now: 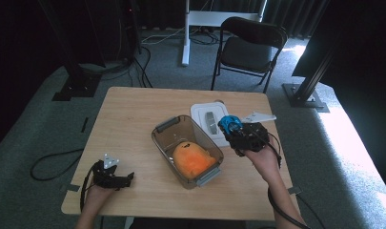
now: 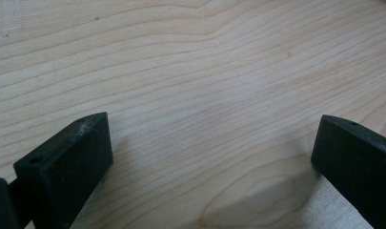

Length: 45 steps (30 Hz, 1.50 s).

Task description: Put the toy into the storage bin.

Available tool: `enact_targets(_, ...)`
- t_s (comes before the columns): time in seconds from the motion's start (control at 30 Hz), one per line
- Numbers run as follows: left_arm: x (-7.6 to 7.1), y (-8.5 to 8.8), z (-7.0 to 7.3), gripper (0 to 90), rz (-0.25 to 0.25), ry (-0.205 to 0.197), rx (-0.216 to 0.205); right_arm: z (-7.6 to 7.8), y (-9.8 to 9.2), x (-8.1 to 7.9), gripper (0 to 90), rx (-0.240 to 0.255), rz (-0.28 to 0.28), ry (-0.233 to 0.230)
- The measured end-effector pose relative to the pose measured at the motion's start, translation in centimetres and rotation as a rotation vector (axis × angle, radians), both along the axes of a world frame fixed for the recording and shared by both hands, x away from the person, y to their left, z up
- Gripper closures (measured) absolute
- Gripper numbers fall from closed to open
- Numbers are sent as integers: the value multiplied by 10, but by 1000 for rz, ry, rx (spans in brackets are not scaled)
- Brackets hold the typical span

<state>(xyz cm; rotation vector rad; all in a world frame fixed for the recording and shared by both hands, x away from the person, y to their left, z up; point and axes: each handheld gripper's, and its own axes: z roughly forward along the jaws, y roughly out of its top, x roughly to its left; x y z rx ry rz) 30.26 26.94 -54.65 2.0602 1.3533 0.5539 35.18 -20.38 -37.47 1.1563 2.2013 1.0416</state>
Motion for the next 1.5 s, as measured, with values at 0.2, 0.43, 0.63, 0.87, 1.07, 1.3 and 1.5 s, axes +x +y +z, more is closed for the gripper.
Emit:
enact_targets(0.2, 0, 0, 0, 5, 0, 1, 0, -1, 16, 3, 248, -1, 36, 7)
enact_targets(0.43, 0, 0, 0, 5, 0, 1, 0, -2, 35, 6, 248, -4, 82, 18)
enact_targets(0.63, 0, 0, 0, 5, -1, 2, 1, -5, 50, 8, 248, -9, 111, 27)
enact_targets(0.87, 0, 0, 0, 5, -1, 1, 0, -9, 64, 10, 248, -19, 143, 39)
enact_targets(1.07, 0, 0, 0, 5, -1, 1, 0, -11, 77, 12, 248, -20, 169, 46)
enact_targets(1.3, 0, 0, 0, 5, 0, 1, 0, -15, 90, 14, 248, -20, 188, 58)
enact_targets(1.5, 0, 0, 0, 5, 0, 1, 0, -22, 99, 17, 248, -36, 206, 76)
